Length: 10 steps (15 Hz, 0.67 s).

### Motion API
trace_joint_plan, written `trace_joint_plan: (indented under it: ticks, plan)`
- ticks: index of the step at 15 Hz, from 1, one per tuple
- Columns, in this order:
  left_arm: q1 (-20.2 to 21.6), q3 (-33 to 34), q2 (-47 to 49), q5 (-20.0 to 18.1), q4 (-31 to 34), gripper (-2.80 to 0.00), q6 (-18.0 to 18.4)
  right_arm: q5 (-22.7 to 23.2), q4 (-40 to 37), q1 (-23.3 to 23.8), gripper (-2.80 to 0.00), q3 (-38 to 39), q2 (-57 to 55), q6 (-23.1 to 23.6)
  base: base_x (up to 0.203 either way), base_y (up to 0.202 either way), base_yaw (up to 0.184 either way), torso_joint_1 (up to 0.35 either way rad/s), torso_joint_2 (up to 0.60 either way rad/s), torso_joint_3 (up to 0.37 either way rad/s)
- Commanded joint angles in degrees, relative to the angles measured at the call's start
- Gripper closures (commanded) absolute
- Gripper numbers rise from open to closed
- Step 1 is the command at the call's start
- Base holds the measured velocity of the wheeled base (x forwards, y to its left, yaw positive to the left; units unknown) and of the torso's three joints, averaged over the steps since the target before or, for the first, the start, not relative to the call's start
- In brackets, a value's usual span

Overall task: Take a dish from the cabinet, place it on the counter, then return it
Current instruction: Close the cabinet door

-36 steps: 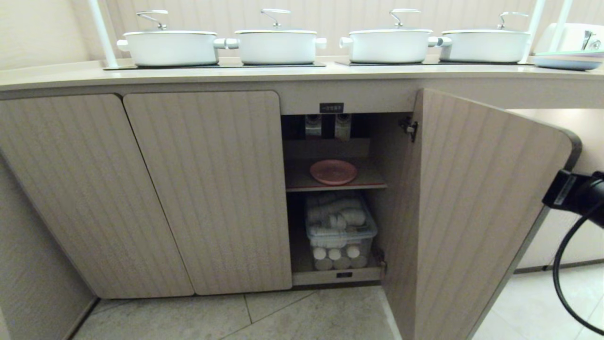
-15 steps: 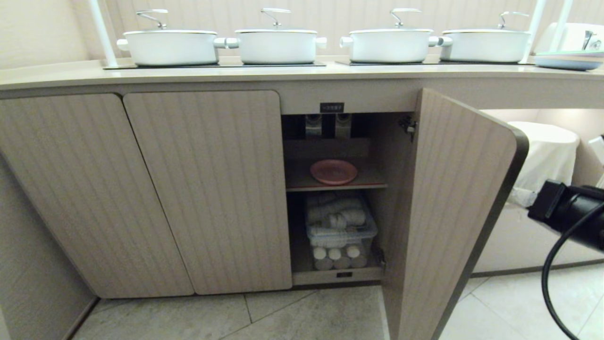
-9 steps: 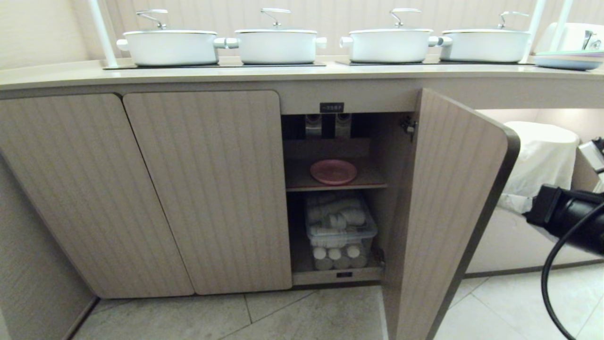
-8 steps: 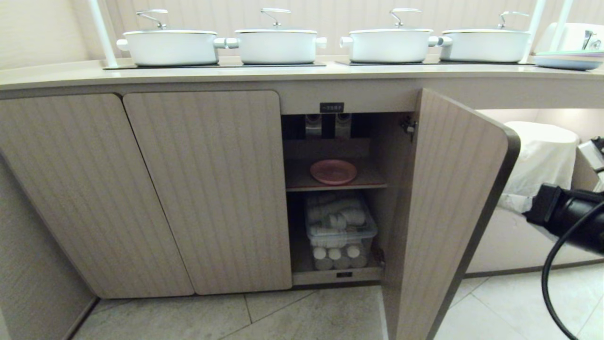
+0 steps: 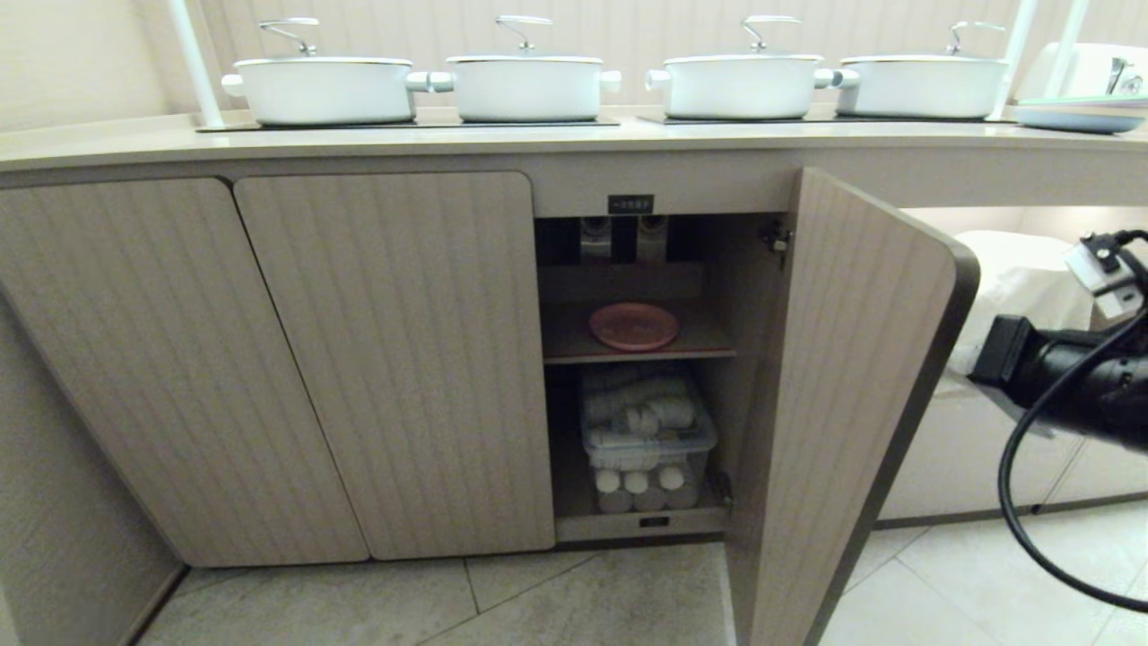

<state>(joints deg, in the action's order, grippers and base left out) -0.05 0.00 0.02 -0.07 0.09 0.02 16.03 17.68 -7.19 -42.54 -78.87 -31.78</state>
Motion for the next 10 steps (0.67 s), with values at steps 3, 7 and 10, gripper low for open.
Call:
trace_joint_plan:
  ticks: [3, 7, 10]
  plan:
    - [0.0, 0.0, 0.0, 0.0, 0.0, 0.00, 0.0, -1.5, 0.1, -2.0, 0.00, -2.4, -3.2, -0.2, 0.000, 0.000, 0.000, 0.000, 0.00, 0.000]
    - [0.0, 0.0, 0.0, 0.0, 0.0, 0.00, 0.0, -4.5, 0.1, -5.5, 0.00, -4.3, -5.1, -0.2, 0.000, 0.000, 0.000, 0.000, 0.00, 0.000]
    - [0.0, 0.0, 0.0, 0.1, 0.0, 0.00, 0.0, -7.8, 0.7, -8.0, 0.00, -6.0, -7.0, -0.5, 0.000, 0.000, 0.000, 0.000, 0.00, 0.000]
